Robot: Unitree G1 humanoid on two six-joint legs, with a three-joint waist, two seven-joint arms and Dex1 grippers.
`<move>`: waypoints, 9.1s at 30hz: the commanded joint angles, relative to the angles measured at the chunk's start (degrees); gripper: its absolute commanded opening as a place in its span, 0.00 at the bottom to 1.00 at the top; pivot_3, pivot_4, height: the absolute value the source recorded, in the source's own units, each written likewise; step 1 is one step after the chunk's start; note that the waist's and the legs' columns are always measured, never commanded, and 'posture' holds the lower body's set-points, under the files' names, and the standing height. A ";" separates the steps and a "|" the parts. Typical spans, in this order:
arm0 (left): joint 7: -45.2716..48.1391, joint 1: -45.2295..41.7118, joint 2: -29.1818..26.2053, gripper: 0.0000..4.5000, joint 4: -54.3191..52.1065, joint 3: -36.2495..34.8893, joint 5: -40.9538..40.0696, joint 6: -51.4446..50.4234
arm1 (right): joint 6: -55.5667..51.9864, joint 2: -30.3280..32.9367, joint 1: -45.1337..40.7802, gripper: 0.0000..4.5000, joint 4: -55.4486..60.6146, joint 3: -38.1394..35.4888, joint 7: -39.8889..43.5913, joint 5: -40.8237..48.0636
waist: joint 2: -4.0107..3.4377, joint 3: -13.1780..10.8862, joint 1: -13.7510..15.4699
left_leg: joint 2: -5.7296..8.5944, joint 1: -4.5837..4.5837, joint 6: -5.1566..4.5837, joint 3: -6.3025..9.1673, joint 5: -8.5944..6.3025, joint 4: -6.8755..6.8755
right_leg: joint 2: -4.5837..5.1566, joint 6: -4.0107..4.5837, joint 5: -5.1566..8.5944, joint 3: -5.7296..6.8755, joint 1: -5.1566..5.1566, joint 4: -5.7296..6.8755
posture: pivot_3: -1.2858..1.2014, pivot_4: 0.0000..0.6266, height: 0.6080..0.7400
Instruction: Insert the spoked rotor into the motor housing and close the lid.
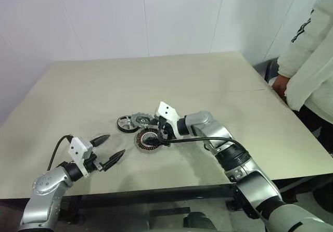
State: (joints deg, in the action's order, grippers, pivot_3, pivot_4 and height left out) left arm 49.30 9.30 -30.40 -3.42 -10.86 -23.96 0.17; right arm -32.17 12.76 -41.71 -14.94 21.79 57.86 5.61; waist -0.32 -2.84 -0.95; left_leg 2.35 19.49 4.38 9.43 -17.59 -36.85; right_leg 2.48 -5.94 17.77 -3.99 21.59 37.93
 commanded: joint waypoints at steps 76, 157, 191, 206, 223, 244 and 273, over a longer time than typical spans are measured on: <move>-9.87 -9.32 -1.76 1.00 -8.93 -2.84 -1.41 -16.35 | -3.54 30.44 13.96 1.00 24.01 -9.04 9.05 11.73 | 0.13 -0.02 0.36 | 0.01 0.87 -0.01 0.01 0.00 -0.21 | 0.07 -0.02 -0.03 0.02 0.69 0.00 | 0.52 0.00 1.00; -6.35 0.62 -2.27 1.00 -14.06 -5.56 -2.33 -12.92 | -2.02 1.07 0.73 0.15 0.96 -0.10 -2.81 2.61 | 0.15 0.01 -0.03 | -0.01 -0.03 -0.01 -0.14 0.00 -0.16 | -0.03 -0.02 -0.06 -0.02 -0.11 0.05 | 0.52 0.00 1.00; -4.01 0.73 -1.95 1.00 -7.60 -5.17 -1.38 -7.14 | 0.14 -3.33 0.21 0.15 -6.00 0.25 -3.65 -0.04 | 0.09 -0.02 -0.12 | -0.01 -0.02 0.00 -0.10 0.00 -0.11 | -0.03 -0.02 -0.06 -0.03 -0.05 0.04 | 0.52 0.00 1.00; -2.89 0.54 -1.83 1.00 -4.46 -4.98 -1.19 -4.26 | -0.12 -3.55 0.97 0.15 -5.54 0.88 -3.44 -0.19 | 0.06 -0.04 -0.13 | -0.01 -0.01 0.00 -0.05 0.00 -0.10 | -0.03 -0.02 -0.06 -0.03 -0.04 0.04 | 0.52 0.00 1.00; -1.78 0.13 -1.64 1.00 -1.59 -4.87 -0.84 -1.72 | 0.50 -3.53 0.99 0.15 -6.21 1.08 -3.90 -0.42 | 0.05 -0.04 -0.13 | -0.01 -0.01 0.00 -0.04 0.00 -0.09 | -0.03 -0.02 -0.05 -0.03 -0.03 0.04 | 0.52 0.00 1.00; -1.06 -0.52 -1.35 1.00 0.32 -4.93 -0.42 -0.36 | 0.68 -3.68 1.12 0.15 -6.21 1.42 -3.69 -0.36 | 0.05 -0.05 -0.14 | -0.01 0.01 0.00 -0.04 0.00 -0.06 | -0.02 -0.02 -0.05 -0.03 0.20 0.03 | 0.52 0.00 1.00; -3.31 -1.42 -1.53 1.00 -5.03 -3.80 -0.77 -4.77 | -3.89 -1.18 -0.09 0.55 2.00 -3.19 -3.80 4.30 | 0.05 -0.05 -0.07 | -0.01 0.11 0.00 -0.05 0.00 0.02 | 0.00 -0.02 -0.05 -0.06 0.36 0.02 | 0.52 0.00 1.00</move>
State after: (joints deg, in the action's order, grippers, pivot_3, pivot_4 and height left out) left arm 46.07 8.66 -31.53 -6.27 -14.25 -24.35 -4.73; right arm -36.69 12.06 -41.26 -13.38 19.56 54.42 9.33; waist -0.27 -2.89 -1.02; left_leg 2.34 19.60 4.38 9.38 -17.59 -36.83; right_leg 2.48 -5.96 17.72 -4.04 21.94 37.95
